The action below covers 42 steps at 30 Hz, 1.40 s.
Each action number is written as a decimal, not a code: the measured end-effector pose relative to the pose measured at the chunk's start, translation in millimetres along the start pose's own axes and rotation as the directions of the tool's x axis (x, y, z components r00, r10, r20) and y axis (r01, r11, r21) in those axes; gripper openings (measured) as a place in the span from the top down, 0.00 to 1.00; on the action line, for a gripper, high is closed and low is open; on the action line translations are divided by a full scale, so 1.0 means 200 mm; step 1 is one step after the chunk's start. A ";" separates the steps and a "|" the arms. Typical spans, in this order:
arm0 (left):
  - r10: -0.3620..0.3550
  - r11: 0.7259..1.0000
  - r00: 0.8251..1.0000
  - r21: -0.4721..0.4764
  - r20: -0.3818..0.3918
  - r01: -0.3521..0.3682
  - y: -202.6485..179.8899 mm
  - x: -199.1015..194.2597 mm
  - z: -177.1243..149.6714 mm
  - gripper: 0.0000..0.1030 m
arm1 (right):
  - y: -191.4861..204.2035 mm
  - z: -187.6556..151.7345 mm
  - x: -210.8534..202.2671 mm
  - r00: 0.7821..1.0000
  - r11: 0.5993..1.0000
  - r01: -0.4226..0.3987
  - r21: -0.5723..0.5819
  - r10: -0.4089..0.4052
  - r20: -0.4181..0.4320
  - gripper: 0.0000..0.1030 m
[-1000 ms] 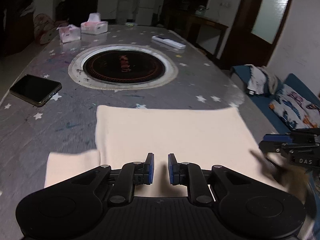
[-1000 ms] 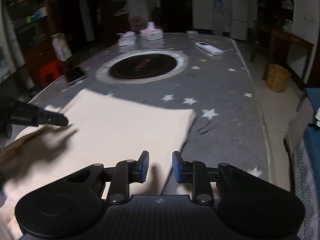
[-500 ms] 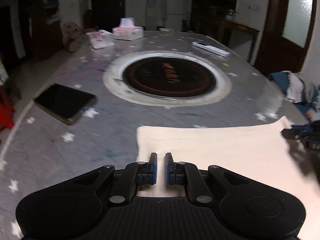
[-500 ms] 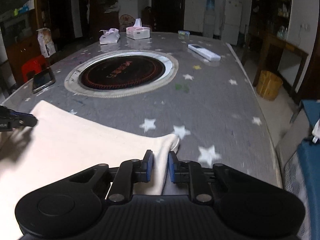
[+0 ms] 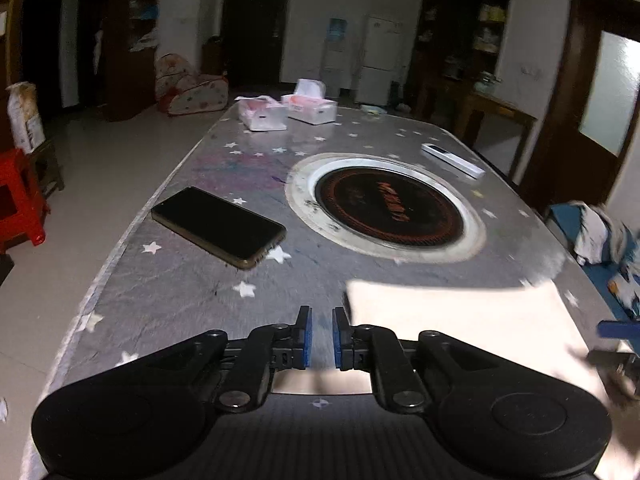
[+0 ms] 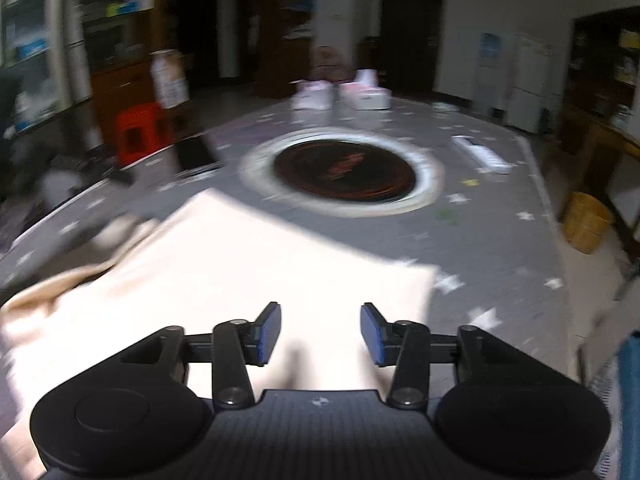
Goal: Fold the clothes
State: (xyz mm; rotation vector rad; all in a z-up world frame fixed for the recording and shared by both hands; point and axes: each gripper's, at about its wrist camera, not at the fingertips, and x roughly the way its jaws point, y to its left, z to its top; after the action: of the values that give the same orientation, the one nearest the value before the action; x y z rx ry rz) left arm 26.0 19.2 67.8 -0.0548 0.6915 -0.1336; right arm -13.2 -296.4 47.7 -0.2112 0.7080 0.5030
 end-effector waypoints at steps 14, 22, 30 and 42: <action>0.027 0.998 0.993 0.059 -0.116 -0.020 -0.17 0.21 -0.16 0.81 | 0.28 -0.26 -0.09 0.996 0.997 -0.076 0.030 0.077 -0.036 0.52; -0.023 0.998 1.000 -0.054 -0.012 0.022 0.02 0.00 -0.16 0.97 | 0.27 -0.29 -0.07 0.997 0.997 -0.060 0.042 0.062 -0.049 0.52; 0.000 0.980 0.980 -0.194 0.199 0.039 0.35 -0.48 -0.24 0.97 | 0.28 -0.29 -0.06 0.998 0.998 -0.047 0.034 0.049 -0.050 0.51; 0.202 0.965 0.978 -0.182 0.051 -0.190 0.62 -0.68 -0.70 0.97 | 0.30 -0.29 -0.07 0.997 0.999 -0.043 0.018 0.044 -0.066 0.43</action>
State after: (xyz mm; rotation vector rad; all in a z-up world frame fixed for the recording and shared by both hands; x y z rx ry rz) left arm -153.8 160.5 33.9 -0.1593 0.6347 0.1196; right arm -84.9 -270.4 12.5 -0.1980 0.7827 0.5329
